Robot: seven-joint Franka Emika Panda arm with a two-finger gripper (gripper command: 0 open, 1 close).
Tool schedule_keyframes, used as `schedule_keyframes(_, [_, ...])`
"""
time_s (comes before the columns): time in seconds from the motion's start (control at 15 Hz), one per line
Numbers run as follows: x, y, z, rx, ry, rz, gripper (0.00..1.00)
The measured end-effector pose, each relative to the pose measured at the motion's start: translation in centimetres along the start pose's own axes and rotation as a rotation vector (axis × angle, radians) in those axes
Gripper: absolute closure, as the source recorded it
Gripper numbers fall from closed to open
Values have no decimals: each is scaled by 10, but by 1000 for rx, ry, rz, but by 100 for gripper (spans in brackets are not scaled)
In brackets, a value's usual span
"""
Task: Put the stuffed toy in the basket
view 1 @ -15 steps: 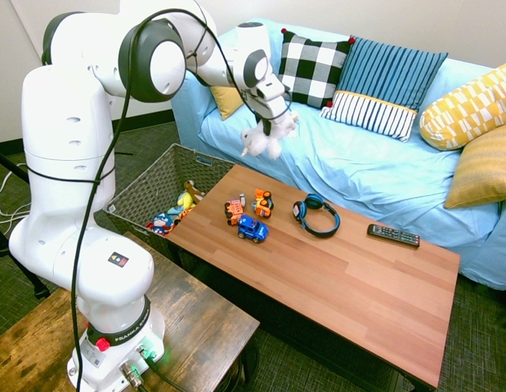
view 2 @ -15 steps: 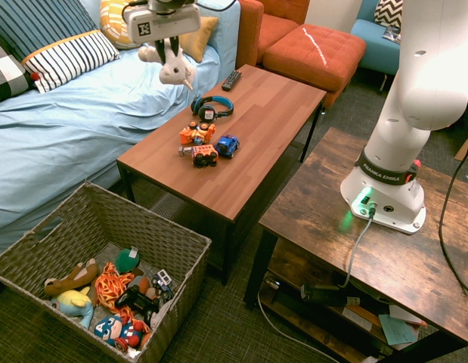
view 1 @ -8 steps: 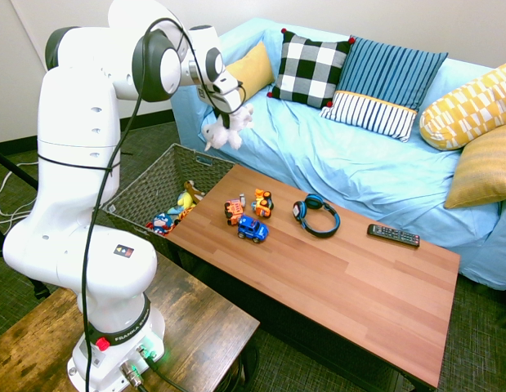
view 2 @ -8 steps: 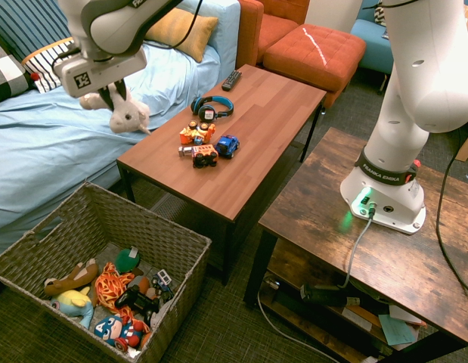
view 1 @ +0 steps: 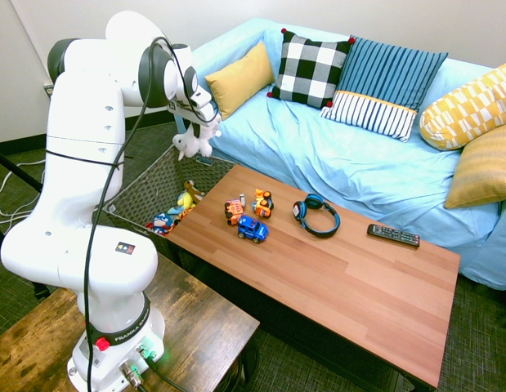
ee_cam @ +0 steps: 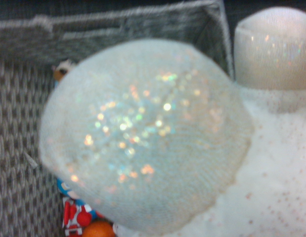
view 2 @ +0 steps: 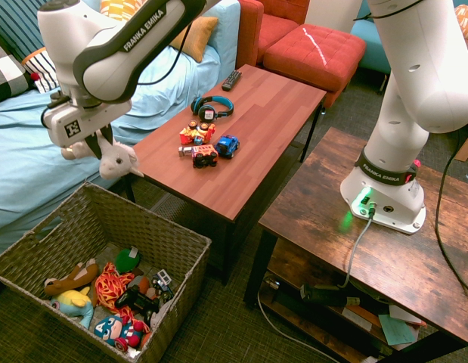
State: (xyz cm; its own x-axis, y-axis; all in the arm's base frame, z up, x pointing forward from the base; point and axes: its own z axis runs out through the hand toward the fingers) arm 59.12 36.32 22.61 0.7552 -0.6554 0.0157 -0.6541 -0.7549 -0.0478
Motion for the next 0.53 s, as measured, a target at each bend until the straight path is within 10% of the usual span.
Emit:
schedule_keyframes(0.07, [-10, 0, 14, -7, -7, -24, 100])
schedule_keyframes(0.13, [-18, 0, 27, -24, -13, -39, 0])
schedule_keyframes(0.53, [-24, -5, 53, -59, -2, -53, 0])
